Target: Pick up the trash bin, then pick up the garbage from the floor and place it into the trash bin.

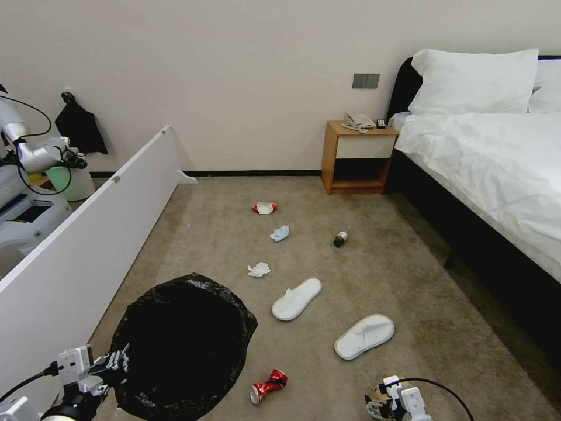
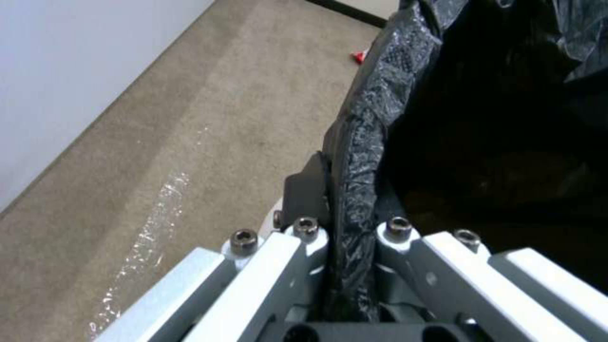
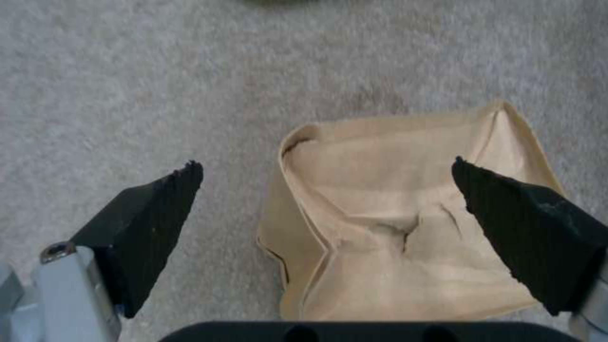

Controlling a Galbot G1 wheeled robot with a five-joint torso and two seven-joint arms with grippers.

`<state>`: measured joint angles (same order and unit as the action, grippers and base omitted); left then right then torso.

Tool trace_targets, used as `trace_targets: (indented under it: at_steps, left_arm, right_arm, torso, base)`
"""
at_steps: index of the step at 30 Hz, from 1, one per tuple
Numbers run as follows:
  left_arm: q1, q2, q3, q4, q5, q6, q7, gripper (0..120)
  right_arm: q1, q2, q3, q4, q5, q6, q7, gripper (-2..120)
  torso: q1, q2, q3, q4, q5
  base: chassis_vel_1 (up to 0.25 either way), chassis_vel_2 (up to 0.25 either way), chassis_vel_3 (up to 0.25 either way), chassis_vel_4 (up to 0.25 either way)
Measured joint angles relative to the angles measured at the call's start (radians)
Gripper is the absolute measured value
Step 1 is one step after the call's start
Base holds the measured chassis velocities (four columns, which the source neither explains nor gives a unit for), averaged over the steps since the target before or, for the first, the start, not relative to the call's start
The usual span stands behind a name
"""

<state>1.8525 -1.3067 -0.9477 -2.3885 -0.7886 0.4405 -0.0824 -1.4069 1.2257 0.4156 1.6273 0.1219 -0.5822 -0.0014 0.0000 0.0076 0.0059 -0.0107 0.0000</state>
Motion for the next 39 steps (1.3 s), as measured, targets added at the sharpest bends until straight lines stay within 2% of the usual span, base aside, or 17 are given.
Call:
trace_targets:
  at_steps: [20, 22, 27, 28, 30, 32, 33, 35, 36, 38, 39]
  left_arm:
    - [0.000, 0.001, 0.000, -0.005, -0.002, 0.001, -0.001, 3]
    - [0.001, 0.001, 0.000, -0.006, -0.003, 0.002, -0.001, 3]
    - [0.001, 0.001, 0.000, -0.009, -0.003, 0.002, -0.002, 3]
    - [0.002, 0.001, 0.000, -0.010, -0.003, 0.003, -0.003, 3]
    - [0.002, 0.000, 0.000, -0.011, -0.003, 0.003, -0.003, 3]
    - [0.003, -0.001, -0.001, -0.013, -0.004, 0.003, -0.004, 3]
    - [0.003, -0.001, -0.001, -0.013, -0.004, 0.003, -0.004, 3]
    - [0.004, -0.003, -0.001, -0.015, -0.004, 0.003, -0.004, 3]
    - [0.004, -0.003, -0.001, -0.015, -0.004, 0.003, -0.004, 3]
    - [0.005, -0.005, 0.000, -0.016, -0.004, 0.003, -0.004, 3]
    - [0.005, -0.005, 0.000, -0.016, -0.004, 0.003, -0.004, 3]
  right_arm:
    - [0.010, 0.009, 0.002, -0.033, -0.053, -0.037, 0.017, 99]
    - [0.013, 0.007, -0.003, -0.037, -0.071, -0.048, 0.010, 90]
    - [0.015, 0.007, -0.009, -0.044, -0.084, -0.064, 0.004, 79]
    - [0.017, 0.008, -0.010, -0.047, -0.091, -0.076, 0.003, 69]
    - [0.017, 0.008, -0.010, -0.048, -0.093, -0.079, 0.003, 65]
    - [0.016, 0.009, -0.010, -0.048, -0.095, -0.084, 0.003, 54]
    - [0.016, 0.009, -0.010, -0.048, -0.095, -0.084, 0.003, 54]
    - [0.014, 0.008, -0.008, -0.046, -0.097, -0.089, 0.003, 42]
    - [0.014, 0.008, -0.008, -0.046, -0.097, -0.089, 0.003, 42]
    - [0.010, 0.005, -0.003, -0.043, -0.100, -0.095, 0.003, 33]
    - [0.010, 0.005, -0.003, -0.043, -0.100, -0.095, 0.003, 33]
  torso:
    - [0.000, 0.000, 0.000, 0.0000, 0.0000]
    - [0.000, 0.000, 0.000, -0.0001, 0.0000]
    - [0.000, 0.000, 0.000, 0.0000, 0.0000]
    - [0.000, 0.000, 0.000, -0.0001, 0.0000]
    - [0.000, 0.000, 0.000, -0.0001, 0.0000]
    - [0.000, 0.000, 0.000, 0.0000, 0.0000]
    - [0.000, 0.000, 0.000, 0.0000, 0.0000]
    - [0.000, 0.000, 0.000, 0.0000, 0.0000]
    - [0.000, 0.000, 0.000, 0.0000, 0.0000]
    - [0.000, 0.000, 0.000, -0.0001, 0.0001]
    - [0.000, 0.000, 0.000, -0.0001, 0.0001]
  base:
    - [0.000, 0.000, 0.000, 0.000]
    - [0.000, 0.000, 0.000, 0.000]
    - [0.000, 0.000, 0.000, 0.000]
    - [0.000, 0.000, 0.000, 0.000]
    - [0.000, 0.000, 0.000, 0.000]
    - [0.000, 0.000, 0.000, 0.000]
    - [0.000, 0.000, 0.000, 0.000]
    - [0.000, 0.000, 0.000, 0.000]
    - [0.000, 0.000, 0.000, 0.000]
    - [0.000, 0.000, 0.000, 0.000]
    - [0.000, 0.000, 0.000, 0.000]
